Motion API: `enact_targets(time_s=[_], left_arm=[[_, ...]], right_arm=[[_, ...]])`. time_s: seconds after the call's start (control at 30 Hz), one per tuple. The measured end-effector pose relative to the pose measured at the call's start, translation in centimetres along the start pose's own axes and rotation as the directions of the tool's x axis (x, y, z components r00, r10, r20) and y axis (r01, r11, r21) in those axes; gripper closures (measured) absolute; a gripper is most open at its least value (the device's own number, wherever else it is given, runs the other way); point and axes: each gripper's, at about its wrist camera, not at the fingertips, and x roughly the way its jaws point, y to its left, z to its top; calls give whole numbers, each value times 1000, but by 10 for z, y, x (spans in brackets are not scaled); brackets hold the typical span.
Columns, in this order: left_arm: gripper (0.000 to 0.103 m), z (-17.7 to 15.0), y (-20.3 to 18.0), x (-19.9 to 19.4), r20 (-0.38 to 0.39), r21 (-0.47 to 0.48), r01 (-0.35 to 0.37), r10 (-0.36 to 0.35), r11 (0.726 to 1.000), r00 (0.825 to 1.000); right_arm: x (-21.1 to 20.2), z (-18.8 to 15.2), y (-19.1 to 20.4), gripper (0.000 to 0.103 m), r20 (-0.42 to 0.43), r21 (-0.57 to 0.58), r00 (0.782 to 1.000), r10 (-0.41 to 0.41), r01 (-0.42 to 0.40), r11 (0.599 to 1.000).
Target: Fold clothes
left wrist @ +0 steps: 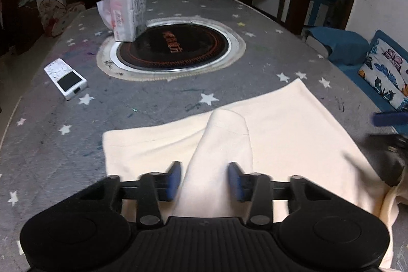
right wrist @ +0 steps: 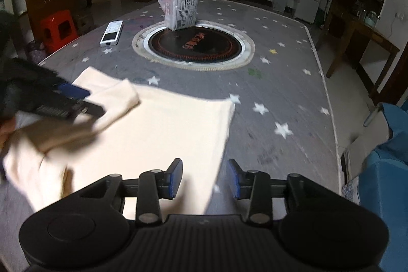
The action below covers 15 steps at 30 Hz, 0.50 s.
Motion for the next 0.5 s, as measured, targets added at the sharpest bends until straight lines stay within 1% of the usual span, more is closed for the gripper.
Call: enact_targets(time_s=[0.03,0.07,0.1,0.2,0.3,0.4,0.5], left_arm=[[83,-1,0,0,4,4,0,0,1000,1000],[93,-1,0,-1,11,5,3,-3,1000,1000],[95,-2,1,-4,17,-3,8,-8,1000,1000],[97,-5,11,-19,54,-56,11,-8,998,999],[97,-11,27,-47,117,-122,-11,25,992,993],[97,-21,45,-81,178,-190,-32,67,981,982],[97,-36,61,-118,234,-249,-62,123,966,965]], right_arm=[[-5,-5,-1,61,-2,0,1000,-7,7,1000],[-11,-10,-3,58,-4,1,1000,-12,12,1000],[-18,-17,-5,57,-4,2,1000,-16,16,1000],[-35,-34,-9,56,4,14,1000,-19,19,1000],[-50,-50,-13,49,9,26,1000,-18,17,1000],[-58,-66,-14,49,3,13,1000,-26,26,1000],[-60,-76,-14,47,-9,0,1000,-29,29,1000]])
